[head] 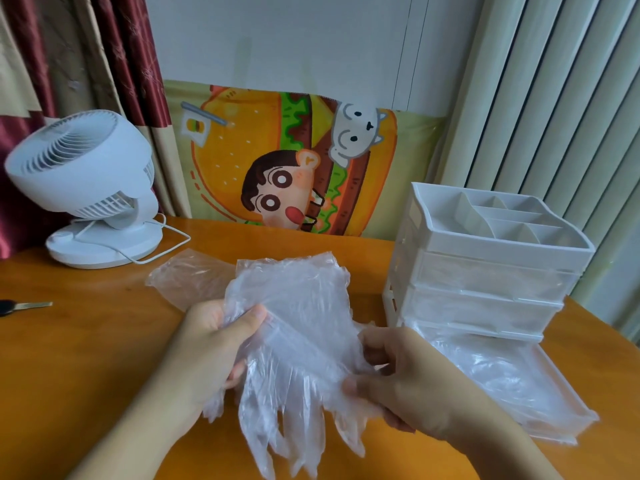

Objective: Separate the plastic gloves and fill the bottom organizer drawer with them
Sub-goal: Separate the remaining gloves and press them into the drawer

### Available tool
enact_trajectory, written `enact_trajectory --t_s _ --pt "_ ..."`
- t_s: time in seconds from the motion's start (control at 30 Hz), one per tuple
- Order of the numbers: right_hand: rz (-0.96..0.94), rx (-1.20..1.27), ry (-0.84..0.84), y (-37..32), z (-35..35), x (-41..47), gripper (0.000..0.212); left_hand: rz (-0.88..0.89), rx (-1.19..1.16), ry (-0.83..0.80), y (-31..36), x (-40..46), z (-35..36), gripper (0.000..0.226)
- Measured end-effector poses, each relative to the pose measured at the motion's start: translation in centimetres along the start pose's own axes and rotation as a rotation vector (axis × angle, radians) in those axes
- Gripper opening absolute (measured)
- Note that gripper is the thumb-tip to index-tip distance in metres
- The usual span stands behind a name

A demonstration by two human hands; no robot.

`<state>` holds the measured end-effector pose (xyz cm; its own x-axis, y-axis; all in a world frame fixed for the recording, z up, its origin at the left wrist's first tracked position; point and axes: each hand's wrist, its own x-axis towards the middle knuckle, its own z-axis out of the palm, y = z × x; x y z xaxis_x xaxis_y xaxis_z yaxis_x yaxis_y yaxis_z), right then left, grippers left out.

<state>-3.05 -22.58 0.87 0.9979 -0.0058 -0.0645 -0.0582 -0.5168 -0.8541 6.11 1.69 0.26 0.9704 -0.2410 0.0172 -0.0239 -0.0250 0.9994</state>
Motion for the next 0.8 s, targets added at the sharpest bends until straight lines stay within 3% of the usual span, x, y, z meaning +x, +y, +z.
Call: enact_trajectory --t_s 0.1,0.17,0.27,0.33,0.37,0.43,0.5,0.8 --pt "0.000 -0.141 0.024 -0.3 -0.3 -0.3 0.019 -0.003 0.008 0.001 0.0 0.0 -0.1 0.047" --pt "-0.047 -0.154 0.130 -0.5 -0.2 -0.4 0.018 -0.017 0.024 -0.014 0.1 -0.1 0.0 0.047" --pt "-0.119 -0.058 0.321 -0.4 0.1 -0.3 0.049 -0.068 0.023 -0.120 0.2 -0.6 0.5 0.039" --pt "-0.102 0.027 0.335 -0.9 0.5 -0.5 0.059 -0.141 0.024 -0.245 0.5 -1.0 0.8 0.028" --pt "-0.099 0.104 0.329 -1.1 0.6 -0.4 0.051 -0.178 0.040 -0.310 0.7 -1.3 0.9 0.023" --pt "-0.102 0.301 0.315 -0.9 0.8 0.3 0.014 -0.226 0.078 -0.434 1.1 -1.8 1.2 0.019" --pt "-0.076 0.355 0.342 -0.4 0.8 0.4 0.018 -0.209 0.108 -0.486 1.2 -1.9 1.1 0.023" --pt "-0.042 0.290 0.453 0.6 0.2 0.6 0.018 -0.037 0.156 -0.368 -0.3 -1.0 0.9 0.025"
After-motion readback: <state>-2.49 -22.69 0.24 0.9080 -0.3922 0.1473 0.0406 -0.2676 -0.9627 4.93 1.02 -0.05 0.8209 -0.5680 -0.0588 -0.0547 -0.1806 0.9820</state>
